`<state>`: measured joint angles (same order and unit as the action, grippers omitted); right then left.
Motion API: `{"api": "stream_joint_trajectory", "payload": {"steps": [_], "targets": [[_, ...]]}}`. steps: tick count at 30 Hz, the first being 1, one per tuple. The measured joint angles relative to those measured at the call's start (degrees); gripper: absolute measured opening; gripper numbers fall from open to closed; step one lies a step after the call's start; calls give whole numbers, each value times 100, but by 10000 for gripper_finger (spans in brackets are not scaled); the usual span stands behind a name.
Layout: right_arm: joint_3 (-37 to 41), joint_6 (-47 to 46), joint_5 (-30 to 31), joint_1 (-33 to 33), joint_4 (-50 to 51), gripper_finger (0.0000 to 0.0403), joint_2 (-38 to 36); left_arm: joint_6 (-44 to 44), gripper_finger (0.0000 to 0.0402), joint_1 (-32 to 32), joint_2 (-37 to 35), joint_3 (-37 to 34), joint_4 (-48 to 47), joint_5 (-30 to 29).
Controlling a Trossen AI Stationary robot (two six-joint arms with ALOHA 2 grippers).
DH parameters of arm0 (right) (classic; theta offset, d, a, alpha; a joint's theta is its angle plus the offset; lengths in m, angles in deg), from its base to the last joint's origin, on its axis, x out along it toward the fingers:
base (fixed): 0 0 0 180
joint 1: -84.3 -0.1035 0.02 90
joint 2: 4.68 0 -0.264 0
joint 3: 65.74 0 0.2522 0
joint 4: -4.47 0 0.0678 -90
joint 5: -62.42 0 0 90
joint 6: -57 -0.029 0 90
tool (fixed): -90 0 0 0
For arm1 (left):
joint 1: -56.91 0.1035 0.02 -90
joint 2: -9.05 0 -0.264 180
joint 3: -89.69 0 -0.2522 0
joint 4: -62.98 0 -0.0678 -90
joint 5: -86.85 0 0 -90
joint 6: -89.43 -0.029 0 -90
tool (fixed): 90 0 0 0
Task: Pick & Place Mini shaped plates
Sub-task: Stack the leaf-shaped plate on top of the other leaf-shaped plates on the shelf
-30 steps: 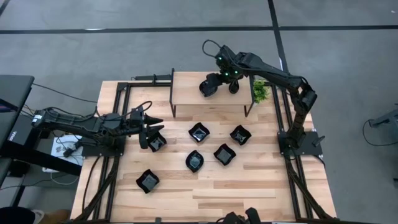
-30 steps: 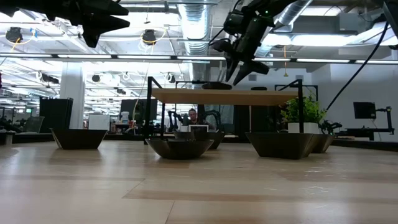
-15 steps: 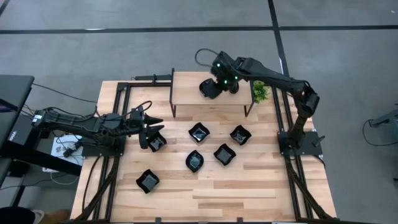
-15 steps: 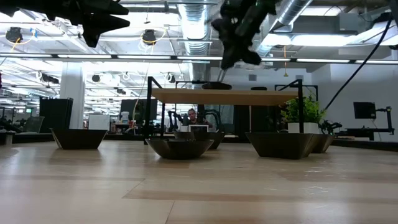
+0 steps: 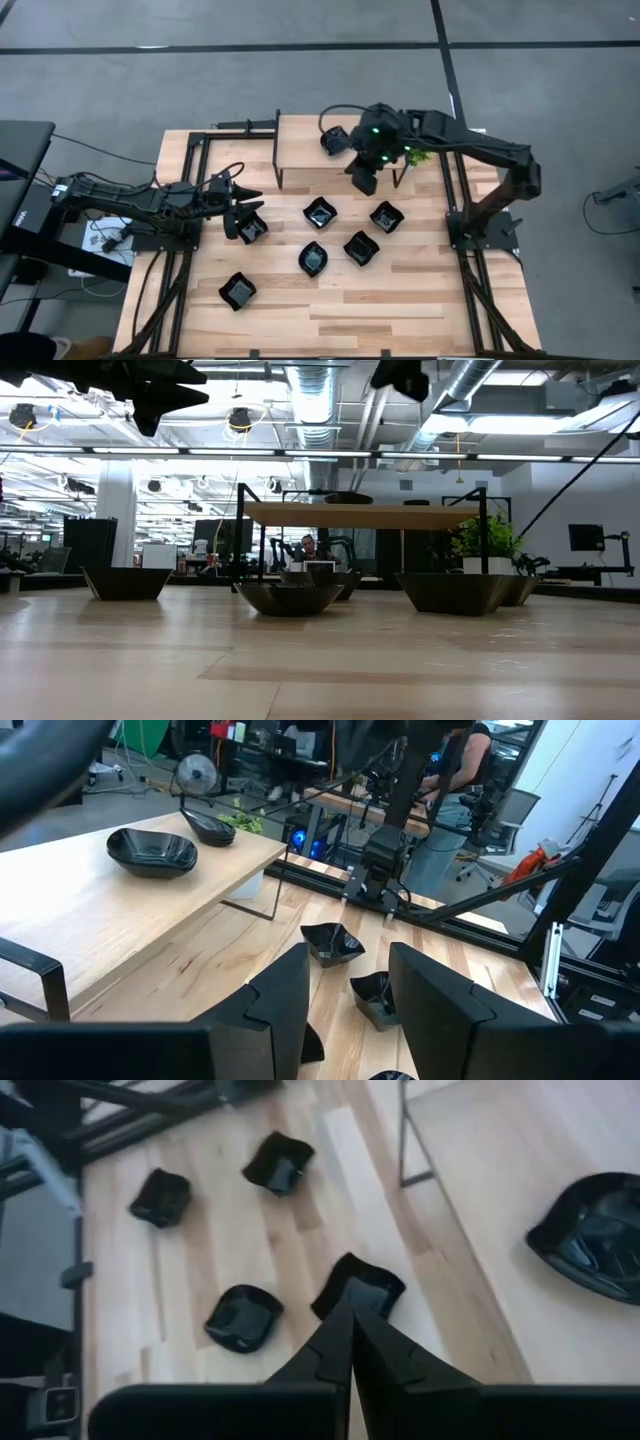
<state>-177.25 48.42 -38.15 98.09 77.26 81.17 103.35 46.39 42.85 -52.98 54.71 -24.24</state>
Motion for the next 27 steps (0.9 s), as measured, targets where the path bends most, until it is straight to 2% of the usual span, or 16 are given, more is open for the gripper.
{"api": "stream_joint_trajectory", "payload": {"steps": [4, 7, 11, 14, 18, 21, 27], "targets": [[707, -207, 2, -249, -359, 3, -550, 2, 140, 2, 0, 0, 0, 355], [1509, -563, -4, -489, -1097, 1, -1022, 2, 140, 0, 0, 0, -1, 731], [2667, -1278, -23, -982, -2706, 3, -1476, 4, 140, 0, 0, 0, -2, 787], [3338, -1784, 39, -1466, -4094, 4, -1545, 4, 140, 2, 0, 0, -4, 787], [3628, -1997, 306, -2056, -5620, 2, -1166, 2, 140, 2, 0, 0, -5, 787], [3449, -1913, 320, -2352, -5517, 1, -655, 4, 140, 2, 0, 0, -7, 787], [2990, -1941, 317, -2620, -4403, 1, 291, 221, 140, 0, 0, -2, -3, 804]]}}
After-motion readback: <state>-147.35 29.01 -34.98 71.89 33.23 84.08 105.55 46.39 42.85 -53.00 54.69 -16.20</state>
